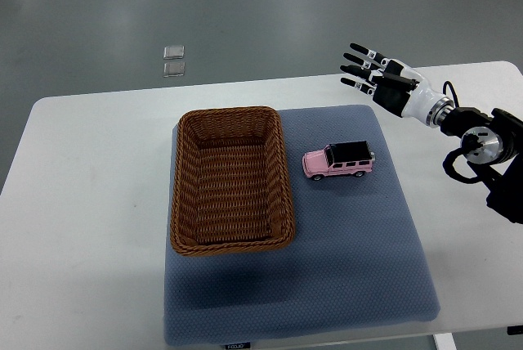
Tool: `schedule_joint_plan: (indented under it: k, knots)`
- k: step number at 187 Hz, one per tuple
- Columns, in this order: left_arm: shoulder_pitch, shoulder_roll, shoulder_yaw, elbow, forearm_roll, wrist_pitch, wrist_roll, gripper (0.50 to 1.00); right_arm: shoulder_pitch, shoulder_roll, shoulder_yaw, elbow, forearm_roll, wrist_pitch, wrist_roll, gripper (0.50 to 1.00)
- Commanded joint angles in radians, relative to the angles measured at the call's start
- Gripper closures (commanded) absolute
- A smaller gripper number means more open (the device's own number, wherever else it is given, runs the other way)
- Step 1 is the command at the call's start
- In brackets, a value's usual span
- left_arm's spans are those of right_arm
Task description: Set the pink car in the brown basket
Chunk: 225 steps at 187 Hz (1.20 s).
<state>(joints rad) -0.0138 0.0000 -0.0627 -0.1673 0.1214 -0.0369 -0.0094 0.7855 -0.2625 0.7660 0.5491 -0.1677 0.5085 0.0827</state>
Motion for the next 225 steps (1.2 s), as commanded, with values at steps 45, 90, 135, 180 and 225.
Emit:
schedule_joint_plan:
  k: [45,90,135,180,225]
  knots:
    - [-0.002,0.0,0.0,0.002,0.0,0.0,0.0,0.5,0.008,-0.003,-0.002,0.0,-0.007,-0.002,0.0,0.576]
    - [-0.003,0.0,0.001,0.018,0.0,0.011,0.0,0.5,0.015,-0.018,-0.001,0.002,-0.039,0.011,0.003,0.579]
    - [-0.003,0.0,0.001,0.014,0.0,0.011,0.0,0.5,0.014,-0.02,0.001,0.008,-0.257,0.03,0.121,0.581]
    - [-0.003,0.0,0.001,0.015,0.0,0.011,0.0,0.5,0.047,-0.057,-0.002,0.008,-0.454,0.102,0.144,0.581]
    - [-0.003,0.0,0.001,0.015,0.0,0.011,0.0,0.5,0.095,-0.096,-0.004,0.045,-0.77,0.102,0.204,0.581]
